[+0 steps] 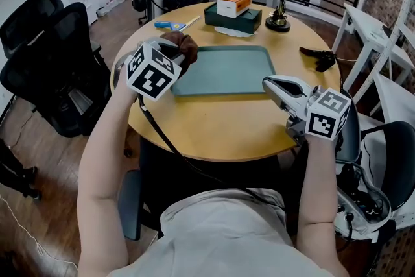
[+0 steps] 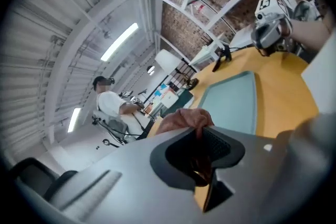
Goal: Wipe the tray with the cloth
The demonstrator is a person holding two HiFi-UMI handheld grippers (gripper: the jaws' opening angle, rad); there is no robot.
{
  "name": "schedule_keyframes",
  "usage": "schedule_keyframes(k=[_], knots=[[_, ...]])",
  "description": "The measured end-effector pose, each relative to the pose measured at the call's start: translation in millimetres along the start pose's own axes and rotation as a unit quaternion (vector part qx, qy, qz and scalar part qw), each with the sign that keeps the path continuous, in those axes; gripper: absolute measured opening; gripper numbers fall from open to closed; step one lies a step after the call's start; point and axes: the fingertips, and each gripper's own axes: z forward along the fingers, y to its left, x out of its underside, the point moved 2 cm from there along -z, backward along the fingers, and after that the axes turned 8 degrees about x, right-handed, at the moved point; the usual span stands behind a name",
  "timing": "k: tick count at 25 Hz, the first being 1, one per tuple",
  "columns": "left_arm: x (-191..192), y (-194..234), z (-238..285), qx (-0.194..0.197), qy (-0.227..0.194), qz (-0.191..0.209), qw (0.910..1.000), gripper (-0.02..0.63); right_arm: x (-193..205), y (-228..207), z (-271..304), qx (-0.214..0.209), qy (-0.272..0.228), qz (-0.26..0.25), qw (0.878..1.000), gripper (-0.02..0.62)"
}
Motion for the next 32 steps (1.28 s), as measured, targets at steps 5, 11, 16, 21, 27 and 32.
schedule_keyframes(k=[5, 11, 16, 21, 27, 32], knots=[[25, -39, 31, 0.106, 0.087, 0.031, 0.9901, 0.371, -1, -9, -11, 0.010, -0.001, -0.001, 1.000, 0.002], [39, -75, 52, 0.194, 0.112, 0.002, 0.9747, 0.370, -2, -15, -16, 0.013, -0.009, 0.010, 1.000, 0.002], [8, -96, 68, 0.234, 0.088, 0.000, 0.9683, 0.371, 1, -21, -21, 0.024, -0.008, 0.011, 1.000, 0.002], [-36, -130, 94, 0.270, 0.067, 0.031, 0.9600, 0.370, 7, -29, -33, 0.043, -0.003, 0.018, 0.999, 0.002], [-94, -168, 117, 0.307, 0.047, 0.072, 0.9477, 0.371, 5, -45, -57, 0.077, -0.011, 0.026, 0.997, 0.002], [-129, -195, 129, 0.329, 0.023, 0.079, 0.9409, 0.370, 2, -54, -71, 0.092, -0.019, 0.033, 0.995, 0.002]])
